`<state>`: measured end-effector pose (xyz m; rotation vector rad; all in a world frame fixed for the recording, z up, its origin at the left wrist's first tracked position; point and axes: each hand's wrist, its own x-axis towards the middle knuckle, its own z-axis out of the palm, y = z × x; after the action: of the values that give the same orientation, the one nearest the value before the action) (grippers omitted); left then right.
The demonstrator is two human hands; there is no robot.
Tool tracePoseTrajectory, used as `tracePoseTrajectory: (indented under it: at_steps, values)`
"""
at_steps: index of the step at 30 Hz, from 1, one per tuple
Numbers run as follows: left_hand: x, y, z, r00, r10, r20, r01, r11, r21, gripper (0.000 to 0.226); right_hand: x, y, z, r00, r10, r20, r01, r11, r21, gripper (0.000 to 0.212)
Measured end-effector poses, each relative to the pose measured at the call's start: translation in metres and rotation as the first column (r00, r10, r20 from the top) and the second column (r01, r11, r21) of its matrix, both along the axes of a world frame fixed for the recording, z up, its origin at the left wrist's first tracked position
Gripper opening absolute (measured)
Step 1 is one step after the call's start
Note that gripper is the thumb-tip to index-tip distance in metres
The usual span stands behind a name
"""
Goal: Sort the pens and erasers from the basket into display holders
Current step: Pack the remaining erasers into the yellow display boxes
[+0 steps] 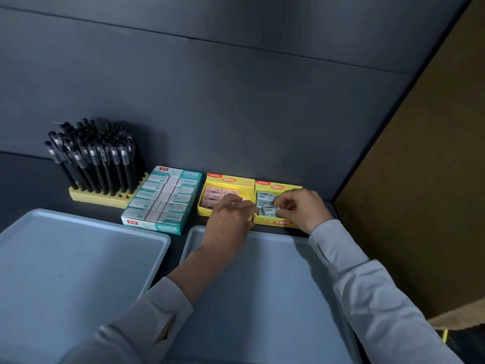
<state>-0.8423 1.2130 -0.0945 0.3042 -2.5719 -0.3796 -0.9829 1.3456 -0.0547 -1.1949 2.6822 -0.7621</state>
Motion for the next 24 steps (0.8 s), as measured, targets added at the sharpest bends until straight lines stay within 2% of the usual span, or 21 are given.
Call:
tracePoseTrajectory:
  at_steps: [7,11,13,16,18,20,24]
  values:
    - [0.001,0.0,-0.003,1.0,-0.015,0.019,0.014,1.0,0.015,0.043,0.009,-0.014,-0.007,0.996,-0.091,-0.016,0.09,0.993,-0.074,0.012]
    - [0.001,0.0,-0.001,1.0,-0.026,-0.001,0.026,0.999,0.043,0.03,0.004,-0.008,-0.004,0.993,-0.116,0.028,0.119,0.986,-0.12,0.01]
    - [-0.001,-0.001,0.003,1.0,0.0,-0.017,0.0,1.0,0.031,0.028,-0.004,0.003,0.0,0.982,-0.185,-0.04,0.178,0.975,-0.136,0.009]
    - [-0.012,0.0,0.007,0.998,0.054,0.043,-0.052,0.997,-0.052,0.043,-0.011,0.014,0.004,0.956,-0.252,-0.154,0.25,0.968,-0.032,0.025]
    - [-0.018,0.006,0.011,0.983,0.08,0.163,-0.069,0.995,-0.067,0.055,-0.01,0.014,0.004,0.955,-0.223,-0.194,0.239,0.969,0.063,0.03]
    - [-0.022,0.01,0.011,0.956,0.108,0.272,-0.089,0.993,-0.084,0.061,-0.008,0.011,0.004,0.964,-0.185,-0.193,0.211,0.969,0.129,0.03]
    - [-0.025,0.013,0.011,0.949,0.105,0.297,-0.089,0.994,-0.068,0.059,-0.005,0.005,0.0,0.975,-0.156,-0.156,0.183,0.967,0.176,0.024]
